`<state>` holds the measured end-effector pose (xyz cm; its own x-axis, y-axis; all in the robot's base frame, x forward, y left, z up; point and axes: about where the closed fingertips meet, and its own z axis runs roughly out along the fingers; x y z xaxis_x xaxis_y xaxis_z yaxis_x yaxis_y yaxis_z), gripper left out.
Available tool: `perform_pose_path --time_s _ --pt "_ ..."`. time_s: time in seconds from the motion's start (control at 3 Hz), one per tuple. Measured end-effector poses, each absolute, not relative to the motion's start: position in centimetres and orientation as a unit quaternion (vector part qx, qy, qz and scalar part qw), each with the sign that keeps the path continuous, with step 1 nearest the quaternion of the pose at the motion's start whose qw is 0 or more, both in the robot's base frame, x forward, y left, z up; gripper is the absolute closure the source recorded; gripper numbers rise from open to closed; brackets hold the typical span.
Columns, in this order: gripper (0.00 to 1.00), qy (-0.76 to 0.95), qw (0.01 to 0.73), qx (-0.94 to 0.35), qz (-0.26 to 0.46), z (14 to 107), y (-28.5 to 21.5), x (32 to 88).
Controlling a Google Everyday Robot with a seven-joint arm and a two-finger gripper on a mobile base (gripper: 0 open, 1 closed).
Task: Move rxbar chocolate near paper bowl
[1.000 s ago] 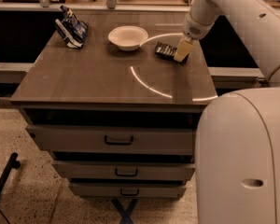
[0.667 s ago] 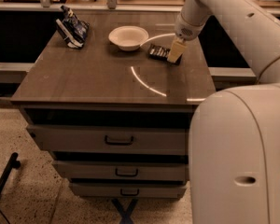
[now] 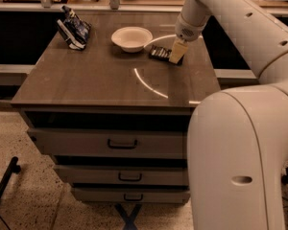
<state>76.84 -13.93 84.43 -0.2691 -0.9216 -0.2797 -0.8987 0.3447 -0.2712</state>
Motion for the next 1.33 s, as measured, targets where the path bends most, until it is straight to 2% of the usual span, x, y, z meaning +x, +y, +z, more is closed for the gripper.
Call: perform_pose_path --time_s 0.33,0.67,1.33 --pt "0.22 0.796 0.197 -0.572 -0.029 84.4 -13.9 76.8" --pt "0.01 0.781 0.205 -0.590 0.001 85.7 -13.8 75.9" --pt "0.00 0.750 0.234 -0.616 0.067 89.1 -15.0 73.3"
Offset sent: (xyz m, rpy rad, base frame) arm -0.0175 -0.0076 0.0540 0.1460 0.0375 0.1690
